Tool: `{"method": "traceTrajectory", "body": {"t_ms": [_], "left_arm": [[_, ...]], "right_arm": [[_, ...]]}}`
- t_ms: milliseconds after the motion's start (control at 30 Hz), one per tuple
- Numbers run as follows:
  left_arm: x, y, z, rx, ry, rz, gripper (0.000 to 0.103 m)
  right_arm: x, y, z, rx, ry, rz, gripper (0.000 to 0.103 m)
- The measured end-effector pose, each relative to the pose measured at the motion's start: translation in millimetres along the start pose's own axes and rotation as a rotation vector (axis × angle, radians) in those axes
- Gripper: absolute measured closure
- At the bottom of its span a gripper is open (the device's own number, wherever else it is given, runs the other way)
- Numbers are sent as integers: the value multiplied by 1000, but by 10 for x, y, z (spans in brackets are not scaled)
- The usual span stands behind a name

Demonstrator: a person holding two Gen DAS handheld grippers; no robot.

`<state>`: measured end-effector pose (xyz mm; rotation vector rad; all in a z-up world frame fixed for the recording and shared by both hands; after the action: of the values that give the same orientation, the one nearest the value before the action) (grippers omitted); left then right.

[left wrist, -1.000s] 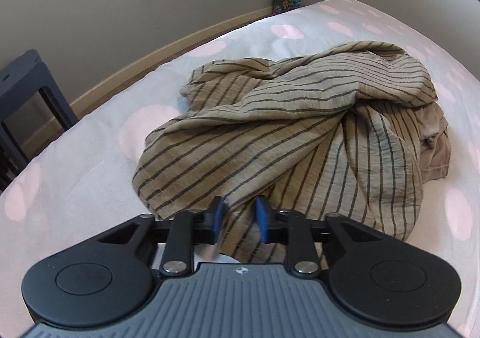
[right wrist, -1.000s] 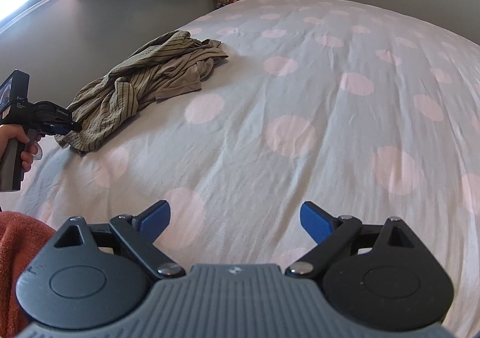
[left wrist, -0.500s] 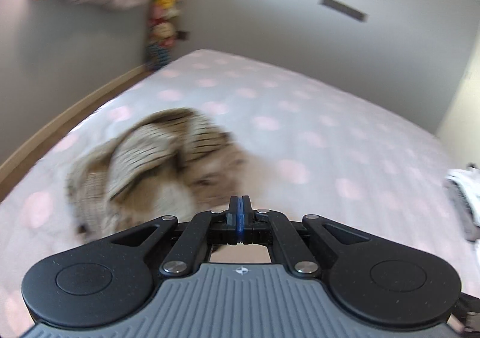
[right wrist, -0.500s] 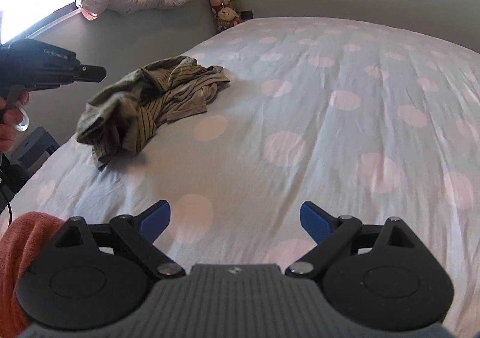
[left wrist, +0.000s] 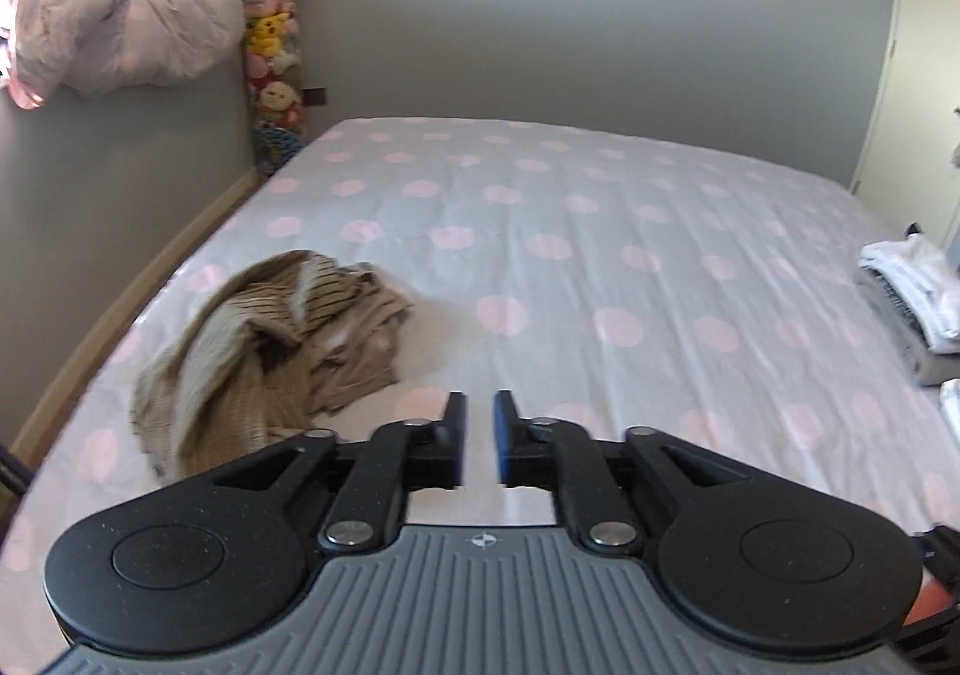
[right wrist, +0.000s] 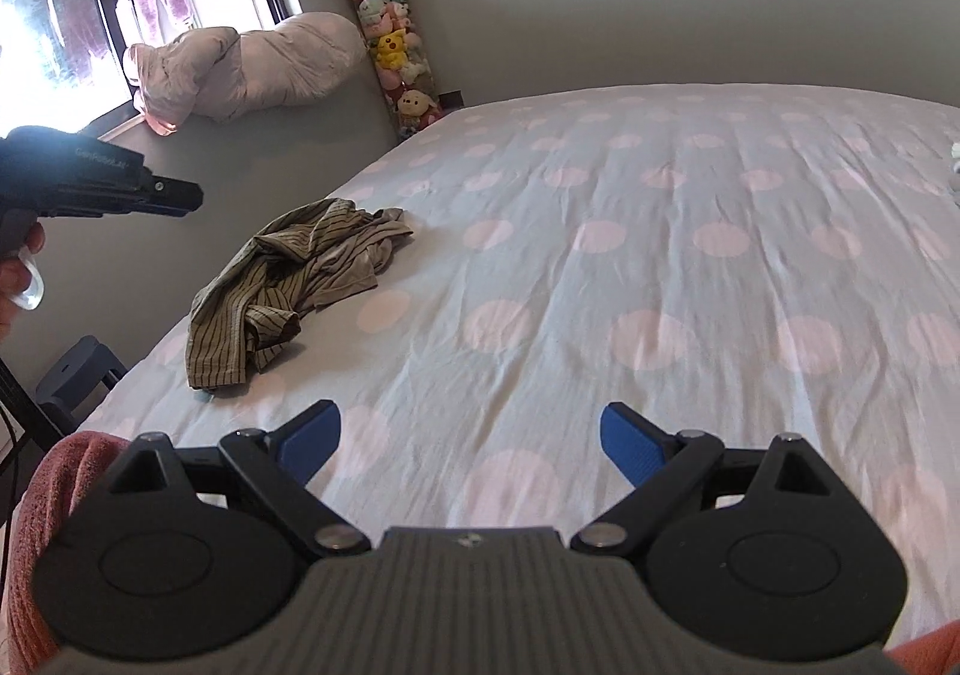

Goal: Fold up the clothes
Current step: 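Move the left tool down toward the crumpled striped pants, then close the left tool on the striped pants and lift them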

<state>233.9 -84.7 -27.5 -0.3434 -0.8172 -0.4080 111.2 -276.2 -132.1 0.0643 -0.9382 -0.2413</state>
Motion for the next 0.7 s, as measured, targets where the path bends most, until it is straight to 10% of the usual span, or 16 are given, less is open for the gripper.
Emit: {"method": "traceTrajectory", "body": {"t_ms": [233,700], "left_arm": [[-35,662,-117,145,45,40,49],[-323,1745,-1135,281,122,118,29]], "right_arm": [[-90,-203,-79,-95,13,17,8],[-225,-205,-721,-154,167,75,8]]}}
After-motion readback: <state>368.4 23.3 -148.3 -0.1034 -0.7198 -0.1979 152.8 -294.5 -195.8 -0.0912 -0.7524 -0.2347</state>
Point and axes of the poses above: each gripper's, at about its wrist camera, not at the fingertips, and z roughly against the way its jaws point, y to its left, x to its top, the point moved 7 cm from there along -z, roughly the way its jaws point, and after that the axes turned 12 degrees about -x, right-handed, at the moved point
